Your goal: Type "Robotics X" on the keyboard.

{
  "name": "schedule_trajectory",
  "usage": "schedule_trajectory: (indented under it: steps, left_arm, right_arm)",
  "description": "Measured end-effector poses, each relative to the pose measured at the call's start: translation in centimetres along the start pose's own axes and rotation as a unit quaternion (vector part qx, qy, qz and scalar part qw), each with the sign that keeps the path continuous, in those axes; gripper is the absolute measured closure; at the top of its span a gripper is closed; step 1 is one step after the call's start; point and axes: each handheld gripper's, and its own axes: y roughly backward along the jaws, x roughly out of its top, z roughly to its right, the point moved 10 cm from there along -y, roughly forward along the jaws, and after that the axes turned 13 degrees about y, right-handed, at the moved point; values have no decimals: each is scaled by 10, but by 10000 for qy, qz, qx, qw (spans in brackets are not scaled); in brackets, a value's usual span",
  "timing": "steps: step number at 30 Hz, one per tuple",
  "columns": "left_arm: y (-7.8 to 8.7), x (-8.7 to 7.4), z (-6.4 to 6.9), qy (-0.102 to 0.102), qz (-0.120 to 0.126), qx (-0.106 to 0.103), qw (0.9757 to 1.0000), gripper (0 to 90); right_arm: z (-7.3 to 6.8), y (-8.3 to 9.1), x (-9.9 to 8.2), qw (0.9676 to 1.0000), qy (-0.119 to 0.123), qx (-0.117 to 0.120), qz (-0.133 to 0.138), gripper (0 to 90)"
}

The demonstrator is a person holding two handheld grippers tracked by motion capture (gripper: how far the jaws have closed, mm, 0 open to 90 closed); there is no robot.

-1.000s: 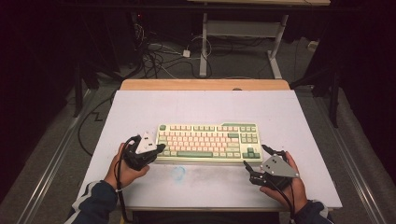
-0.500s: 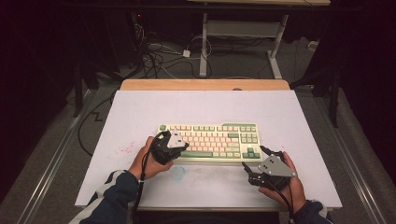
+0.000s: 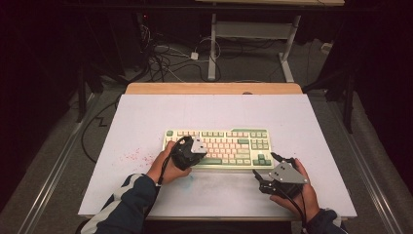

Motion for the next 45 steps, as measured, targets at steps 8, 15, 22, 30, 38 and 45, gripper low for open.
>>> schedule_trajectory:
  steps: [8, 15, 22, 30, 38, 45]
  left_arm:
    - [-6, -1, -2, -89, 1, 101, 9999, 869]
    - [-6, -3, -1, -109, -25, 92, 9999, 854]
    - [1, 6, 1, -139, 216, 12, 9997, 822]
    - [12, 20, 0, -62, 593, 18, 9982, 609]
    - [13, 23, 2, -100, 827, 98, 9965, 324]
    - [18, 27, 3, -49, 1024, 41, 9947, 204]
  right_arm:
    - [-5, -3, -2, 9998, 107, 133, -88, 220]
    - [-5, -2, -2, 9998, 96, 146, -84, 220]
    - [-4, -3, -2, 9998, 87, 140, -78, 220]
    - [-4, -2, -3, 9998, 78, 137, -89, 225]
    - [-4, -3, -3, 9998, 80, 147, -120, 225]
    - [-4, -3, -4, 9998, 88, 152, -134, 224]
